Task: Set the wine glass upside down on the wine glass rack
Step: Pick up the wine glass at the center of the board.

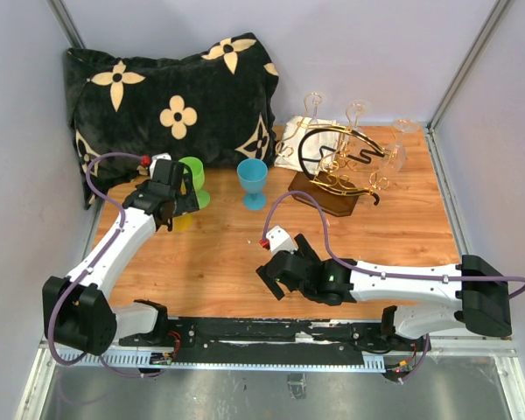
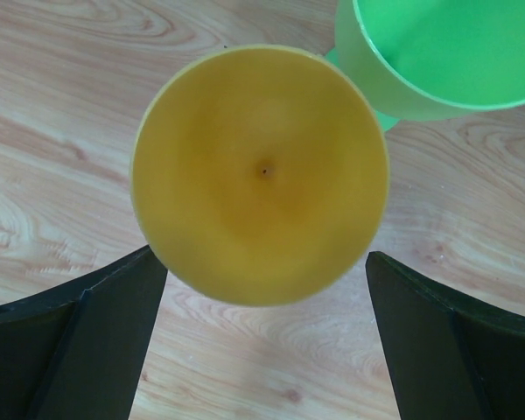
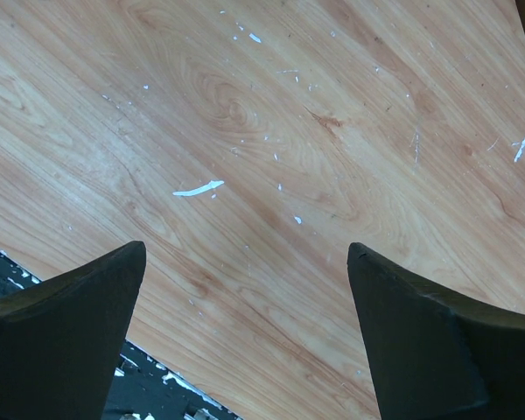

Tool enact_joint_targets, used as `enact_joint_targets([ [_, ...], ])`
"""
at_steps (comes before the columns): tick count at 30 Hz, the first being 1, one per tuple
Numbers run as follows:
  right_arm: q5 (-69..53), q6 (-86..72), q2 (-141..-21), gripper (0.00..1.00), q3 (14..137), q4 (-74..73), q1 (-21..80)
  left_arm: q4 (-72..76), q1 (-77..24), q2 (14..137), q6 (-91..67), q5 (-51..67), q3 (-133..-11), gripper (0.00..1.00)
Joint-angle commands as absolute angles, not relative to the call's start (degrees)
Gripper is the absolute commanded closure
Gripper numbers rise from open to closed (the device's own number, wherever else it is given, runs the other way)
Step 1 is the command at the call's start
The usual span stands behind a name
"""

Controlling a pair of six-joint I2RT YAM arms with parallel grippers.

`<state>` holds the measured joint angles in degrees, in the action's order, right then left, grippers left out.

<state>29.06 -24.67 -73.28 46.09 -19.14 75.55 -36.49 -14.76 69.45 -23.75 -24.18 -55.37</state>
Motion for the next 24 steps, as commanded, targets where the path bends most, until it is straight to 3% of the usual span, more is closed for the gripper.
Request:
enact_joint_targets([
  [1, 30.64, -25.21, -72.28, 0.02, 44.94, -18.38, 75.56, -32.79, -13.02, 71.27, -22.31, -23.91, -55.69, 0.0],
  [24, 33.33, -22.54, -70.69, 0.02, 43.98, -18.15, 75.53, -31.19, -8.74, 76.25, -18.38, -20.21, -60.27, 0.0],
])
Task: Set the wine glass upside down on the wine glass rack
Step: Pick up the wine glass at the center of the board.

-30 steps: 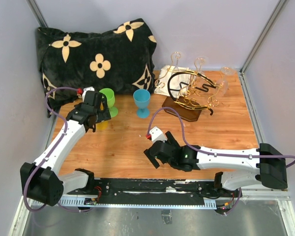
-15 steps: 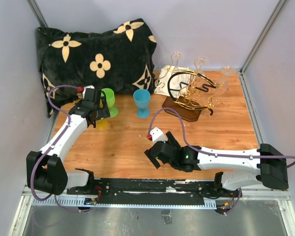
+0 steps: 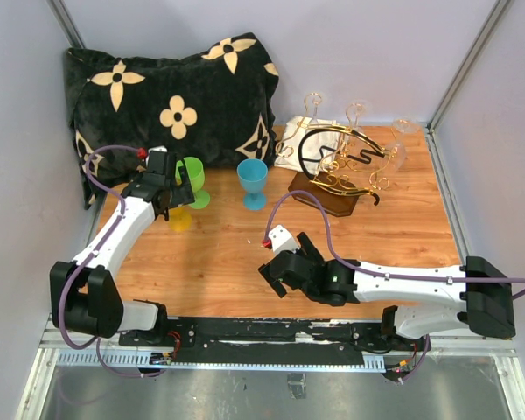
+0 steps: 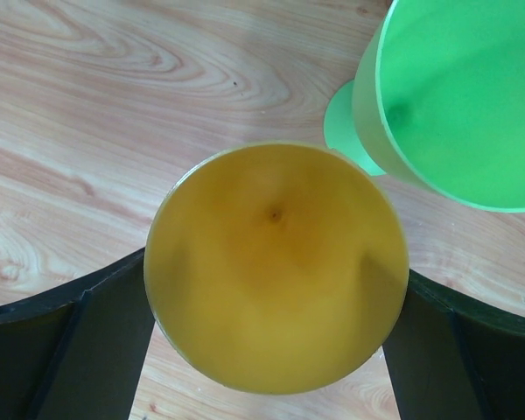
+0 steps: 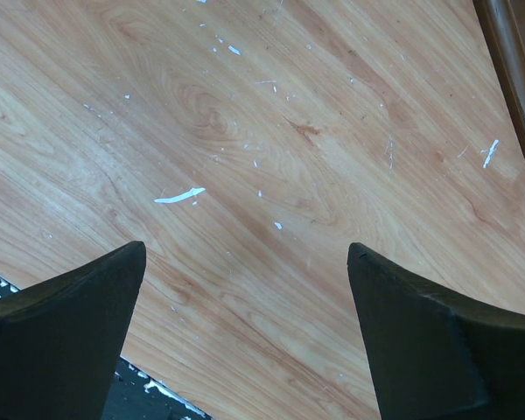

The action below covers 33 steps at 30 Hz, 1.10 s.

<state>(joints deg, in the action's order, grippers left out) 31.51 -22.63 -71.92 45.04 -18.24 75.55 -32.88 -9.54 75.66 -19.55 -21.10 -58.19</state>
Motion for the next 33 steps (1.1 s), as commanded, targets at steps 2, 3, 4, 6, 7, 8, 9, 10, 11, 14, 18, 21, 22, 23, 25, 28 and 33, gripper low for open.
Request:
enact_joint_targets([
  [2, 33.63, -22.95, -70.6, 0.02, 43.94, -18.34, 75.58, -31.16, -8.62, 76.76, -18.13, -19.88, -60.56, 0.0],
  [3, 33.67, -23.02, -70.54, 0.02, 43.94, -18.37, 75.56, -31.0, -8.61, 77.0, -17.99, -19.74, -60.7, 0.0],
  [4, 33.77, -23.07, -70.45, 0.02, 43.96, -18.45, 75.52, -30.91, -8.61, 77.19, -17.81, -19.62, -60.92, 0.0],
  [6, 34.04, -23.35, -70.21, 0.02, 43.93, -18.41, 75.54, -30.71, -8.6, 77.42, -17.6, -19.51, -61.23, 0.0],
  [7, 34.09, -23.45, -70.03, 0.02, 43.92, -18.33, 75.55, -30.6, -8.54, 77.5, -17.5, -19.51, -61.43, 0.0],
  [8, 34.23, -23.54, -69.9, 0.02, 43.92, -18.24, 75.54, -30.51, -8.53, 77.58, -17.37, -19.58, -61.63, 0.0],
  [9, 34.35, -23.7, -69.64, 0.02, 43.8, -18.0, 75.56, -30.57, -8.53, 77.71, -17.24, -19.64, -61.8, 0.0],
  [10, 34.44, -23.65, -69.45, 0.02, 43.77, -17.78, 75.58, -30.63, -8.53, 77.77, -17.12, -19.82, -61.91, 0.01],
  [11, 34.52, -23.49, -69.12, 0.02, 43.55, -17.61, 75.51, -30.79, -8.48, 77.86, -16.99, -19.92, -61.96, 0.02],
  [14, 34.99, -23.41, -68.33, 0.02, 43.27, -17.3, 75.5, -30.97, -8.53, 77.36, -16.71, -20.14, -61.9, 0.07],
  [18, 35.65, -23.18, -67.71, 0.02, 43.03, -17.19, 75.52, -31.23, -8.52, 75.88, -16.32, -19.78, -61.48, 0.14],
  [21, 36.75, -24.09, -67.34, 0.02, 42.97, -17.15, 75.57, -32.36, -8.53, 74.84, -15.93, -19.35, -61.31, 0.21],
  [22, 37.0, -24.25, -67.33, 0.02, 42.92, -17.22, 75.51, -32.8, -8.53, 74.42, -15.84, -19.09, -61.13, 0.22],
  [23, 37.11, -24.28, -67.39, 0.02, 43.04, -17.26, 75.57, -33.17, -8.53, 73.79, -15.78, -18.58, -60.96, 0.23],
  [25, 37.35, -24.47, -67.62, 0.02, 43.53, -17.62, 75.52, -34.0, -8.61, 72.34, -15.8, -15.93, -60.46, 0.25],
  [28, 37.91, -24.7, -68.01, 0.02, 44.3, -18.44, 75.5, -35.55, -9.3, 69.2, -16.06, -12.61, -59.49, 0.27],
  [33, 39.89, -26.31, -67.73, 0.02, 44.25, -19.04, 75.55, -38.75, -13.88, 63.85, -17.91, -11.86, -58.89, 0.27],
])
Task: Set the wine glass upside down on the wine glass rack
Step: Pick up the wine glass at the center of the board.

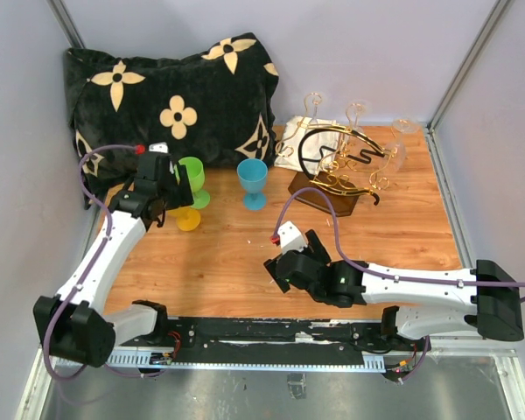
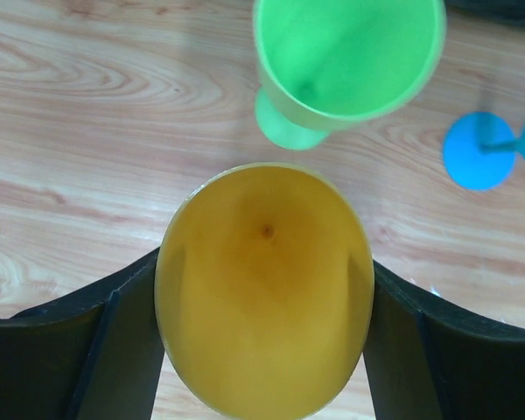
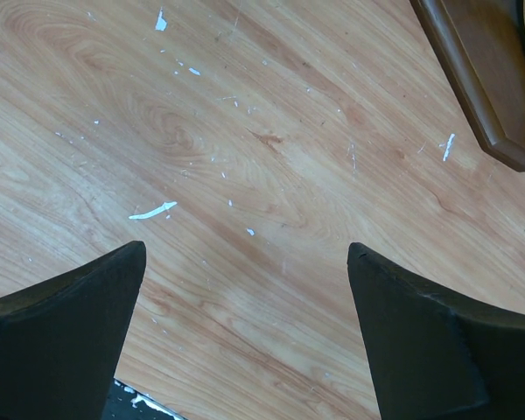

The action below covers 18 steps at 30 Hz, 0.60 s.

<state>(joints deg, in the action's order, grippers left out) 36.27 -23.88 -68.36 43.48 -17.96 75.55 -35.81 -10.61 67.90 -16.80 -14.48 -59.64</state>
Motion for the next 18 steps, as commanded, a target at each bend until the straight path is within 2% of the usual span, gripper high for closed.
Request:
enact_joint_targets([
  [1, 40.33, -27.04, -67.5, 0.02, 44.22, -19.07, 75.5, -39.29, -15.08, 63.01, -18.6, -11.68, -58.81, 0.27],
  [13, 40.85, -36.42, -63.34, 0.02, 43.82, -21.27, 75.5, -39.53, -30.22, 57.64, -24.81, -9.78, -57.34, 0.31],
  [18, 40.68, -39.15, -58.88, 0.01, 39.0, -15.73, 75.05, -37.73, -38.02, 56.52, -26.8, -11.28, -57.65, 0.31],
])
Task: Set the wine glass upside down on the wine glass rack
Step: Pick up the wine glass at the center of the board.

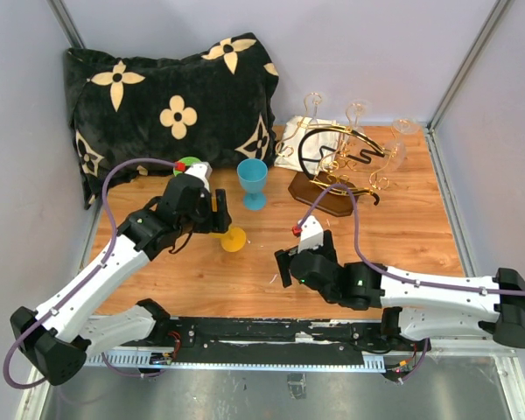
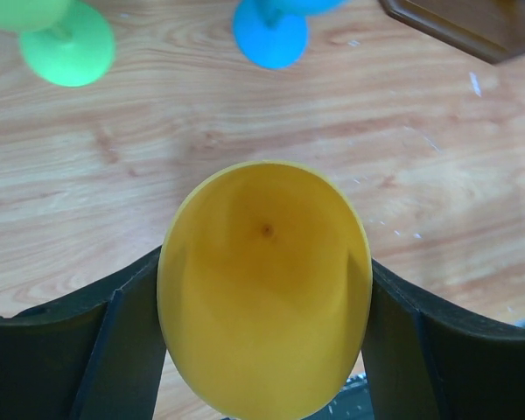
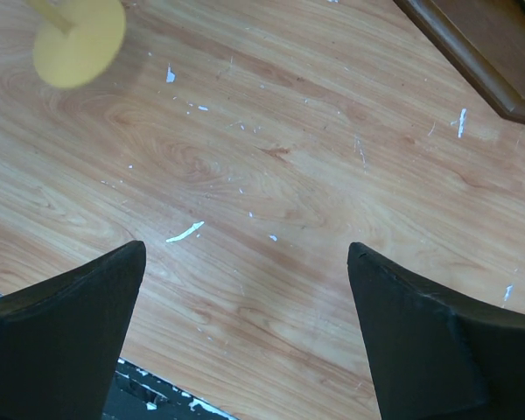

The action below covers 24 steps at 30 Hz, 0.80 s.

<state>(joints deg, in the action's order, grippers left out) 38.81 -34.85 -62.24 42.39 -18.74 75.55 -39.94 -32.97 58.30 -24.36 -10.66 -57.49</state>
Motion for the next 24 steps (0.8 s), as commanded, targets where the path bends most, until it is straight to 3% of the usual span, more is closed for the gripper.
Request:
enact_joint_targets([
  [1, 40.53, -40.39, -57.87, 0.01, 38.11, -14.98, 74.75, -37.3, -39.26, 56.33, -27.15, -12.05, -57.58, 0.32],
  [11, 29.56, -52.13, -47.9, 0.01, 29.2, -5.62, 64.71, -35.05, -46.31, 54.36, -31.01, -13.65, -55.67, 0.35],
  [24, 28.9, -62.46, -48.07, 0.15, 22.36, 11.65, 63.11, -28.3, -52.74, 52.65, -33.75, -14.34, -53.96, 0.35],
])
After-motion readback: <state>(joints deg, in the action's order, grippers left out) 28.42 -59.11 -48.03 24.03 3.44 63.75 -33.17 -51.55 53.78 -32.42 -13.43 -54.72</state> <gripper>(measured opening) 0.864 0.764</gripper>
